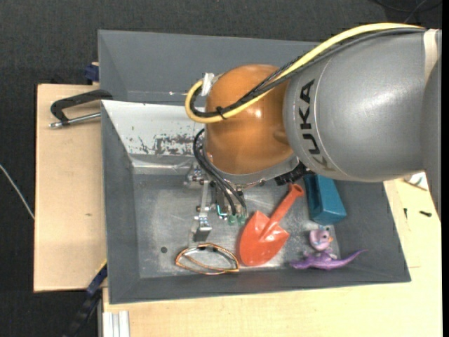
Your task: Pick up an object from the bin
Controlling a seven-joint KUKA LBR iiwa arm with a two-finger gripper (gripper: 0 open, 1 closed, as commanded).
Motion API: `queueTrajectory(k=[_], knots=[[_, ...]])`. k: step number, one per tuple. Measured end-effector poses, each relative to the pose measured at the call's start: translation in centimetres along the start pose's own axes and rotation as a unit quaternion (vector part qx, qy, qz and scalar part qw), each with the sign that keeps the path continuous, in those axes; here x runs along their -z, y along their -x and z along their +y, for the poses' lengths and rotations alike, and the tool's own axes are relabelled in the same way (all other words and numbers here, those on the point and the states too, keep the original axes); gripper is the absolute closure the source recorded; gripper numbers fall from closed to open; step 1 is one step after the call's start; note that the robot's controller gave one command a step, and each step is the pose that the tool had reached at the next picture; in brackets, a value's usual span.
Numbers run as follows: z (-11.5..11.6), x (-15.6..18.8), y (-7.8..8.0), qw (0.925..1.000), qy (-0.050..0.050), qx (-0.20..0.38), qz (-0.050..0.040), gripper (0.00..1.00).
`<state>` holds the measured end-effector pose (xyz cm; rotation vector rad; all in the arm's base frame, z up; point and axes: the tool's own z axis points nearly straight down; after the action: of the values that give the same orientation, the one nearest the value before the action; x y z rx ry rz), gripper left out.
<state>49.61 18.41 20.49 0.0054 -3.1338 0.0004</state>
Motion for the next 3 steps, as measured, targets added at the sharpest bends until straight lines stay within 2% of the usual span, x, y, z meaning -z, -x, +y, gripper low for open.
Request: queueTrajectory(k=[1, 2, 3], knots=[[-0.1, 0.5, 0.2, 1.0000, 0.001, -0.001, -0.0044, 0.00], [-2.0, -1.8, 0.2, 0.9984, 0.003, 0.055, -0.0089, 0.00], [-6.8, -8.9, 0.8, 0.9935, 0.000, 0.114, -0.0062, 0.00]])
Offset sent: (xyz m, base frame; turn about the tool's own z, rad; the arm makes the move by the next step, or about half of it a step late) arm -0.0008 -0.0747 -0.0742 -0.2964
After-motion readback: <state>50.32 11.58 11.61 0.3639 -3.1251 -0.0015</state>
